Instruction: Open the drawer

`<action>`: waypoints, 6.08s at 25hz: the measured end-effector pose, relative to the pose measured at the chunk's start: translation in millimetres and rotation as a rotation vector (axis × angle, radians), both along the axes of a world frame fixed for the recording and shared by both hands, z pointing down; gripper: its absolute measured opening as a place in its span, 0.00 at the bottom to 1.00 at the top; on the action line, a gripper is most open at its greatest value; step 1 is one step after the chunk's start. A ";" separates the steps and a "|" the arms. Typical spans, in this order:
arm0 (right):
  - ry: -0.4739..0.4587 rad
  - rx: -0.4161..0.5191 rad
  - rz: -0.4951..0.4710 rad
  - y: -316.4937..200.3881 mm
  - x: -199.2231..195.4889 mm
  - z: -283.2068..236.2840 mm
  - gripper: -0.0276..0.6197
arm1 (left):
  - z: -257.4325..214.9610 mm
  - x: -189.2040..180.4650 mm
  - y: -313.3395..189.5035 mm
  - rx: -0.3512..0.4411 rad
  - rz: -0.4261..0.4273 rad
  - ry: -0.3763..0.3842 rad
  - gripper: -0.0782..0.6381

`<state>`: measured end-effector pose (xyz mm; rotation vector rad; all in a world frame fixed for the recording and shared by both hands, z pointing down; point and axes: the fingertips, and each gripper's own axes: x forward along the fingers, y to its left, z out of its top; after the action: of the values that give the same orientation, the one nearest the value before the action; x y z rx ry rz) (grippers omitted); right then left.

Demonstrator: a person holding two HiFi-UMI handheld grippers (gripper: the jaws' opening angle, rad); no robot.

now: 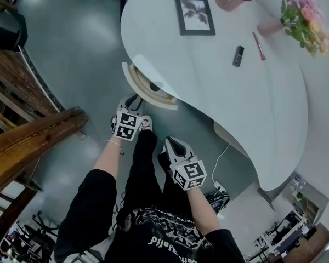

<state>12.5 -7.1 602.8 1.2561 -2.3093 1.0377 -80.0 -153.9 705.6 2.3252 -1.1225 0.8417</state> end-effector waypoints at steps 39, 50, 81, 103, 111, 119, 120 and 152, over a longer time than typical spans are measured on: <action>0.024 0.042 -0.024 -10.4 -4.4 -34.4 0.08 | 1.3 -15.8 22.1 -0.063 -0.052 -0.046 0.27; 0.040 0.038 -0.051 -3.9 -2.1 -40.2 0.08 | 3.6 -22.9 36.3 -0.126 -0.101 -0.050 0.27; 0.040 0.020 -0.045 5.1 -0.8 -45.3 0.08 | 9.4 -47.0 64.9 -0.179 -0.130 -0.096 0.27; 0.036 -0.008 -0.073 10.8 -14.3 -41.1 0.08 | 2.5 -63.1 77.6 -0.171 -0.134 -0.099 0.27; 0.040 -0.010 -0.083 11.7 -20.1 -39.4 0.08 | 4.4 -71.2 83.9 -0.171 -0.142 -0.100 0.27; 0.043 -0.011 -0.103 16.8 -28.0 -40.9 0.08 | 6.5 -76.5 89.5 -0.173 -0.148 -0.094 0.27; 0.045 -0.010 -0.101 16.7 -28.1 -41.2 0.08 | 5.9 -76.5 89.9 -0.173 -0.149 -0.092 0.27; 0.056 0.022 -0.067 15.3 -10.5 -59.6 0.08 | -36.1 -62.4 117.5 -0.256 -0.340 0.042 0.41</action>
<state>2.1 8.3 543.2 1.1915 -2.3096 0.9450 -142.4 -36.4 669.5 1.8683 -1.2644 0.7542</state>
